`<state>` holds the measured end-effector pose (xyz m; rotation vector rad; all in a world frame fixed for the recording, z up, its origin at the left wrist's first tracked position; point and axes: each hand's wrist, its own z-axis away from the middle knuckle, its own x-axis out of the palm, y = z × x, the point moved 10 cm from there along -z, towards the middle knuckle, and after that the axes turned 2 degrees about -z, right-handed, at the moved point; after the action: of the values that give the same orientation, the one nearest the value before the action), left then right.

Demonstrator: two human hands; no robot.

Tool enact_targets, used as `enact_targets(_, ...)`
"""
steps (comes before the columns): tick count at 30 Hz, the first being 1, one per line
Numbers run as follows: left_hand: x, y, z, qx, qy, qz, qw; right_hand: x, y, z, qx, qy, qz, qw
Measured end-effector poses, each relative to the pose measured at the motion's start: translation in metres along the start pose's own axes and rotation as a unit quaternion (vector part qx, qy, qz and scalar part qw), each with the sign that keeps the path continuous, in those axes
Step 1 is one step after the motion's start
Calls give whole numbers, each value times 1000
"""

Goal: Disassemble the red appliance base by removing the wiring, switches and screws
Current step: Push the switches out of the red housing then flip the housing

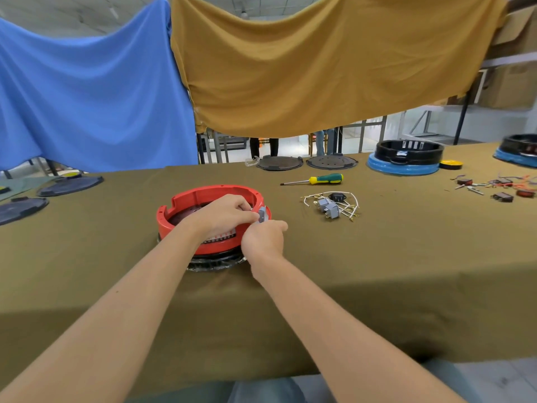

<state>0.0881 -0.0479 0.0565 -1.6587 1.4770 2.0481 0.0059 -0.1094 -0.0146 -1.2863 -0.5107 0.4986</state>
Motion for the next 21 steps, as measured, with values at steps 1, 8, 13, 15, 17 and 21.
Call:
enact_targets(1, 0, -1, 0, -2, 1, 2, 1000, 0, -1, -3, -4, -13, 1, 1000)
enact_targets(8, 0, -4, -1, -10, 3, -5, 1000, -5, -12, -17, -50, -149, 120, 980)
enact_targets(13, 2, -3, -1, -8, -8, -9, 1000, -14, -14, -18, -47, -148, 143, 977)
enact_targets(15, 2, -3, -1, -9, -11, -11, 1000, -13, -11, -10, -74, -116, 147, 979)
enact_targets(17, 2, -3, -2, -10, -8, -14, 1000, -8, -12, 1, -119, -87, 173, 974)
enact_targets(21, 1, -3, -1, -7, -4, -20, 1000, -9, -17, -7, -101, -81, 169, 977)
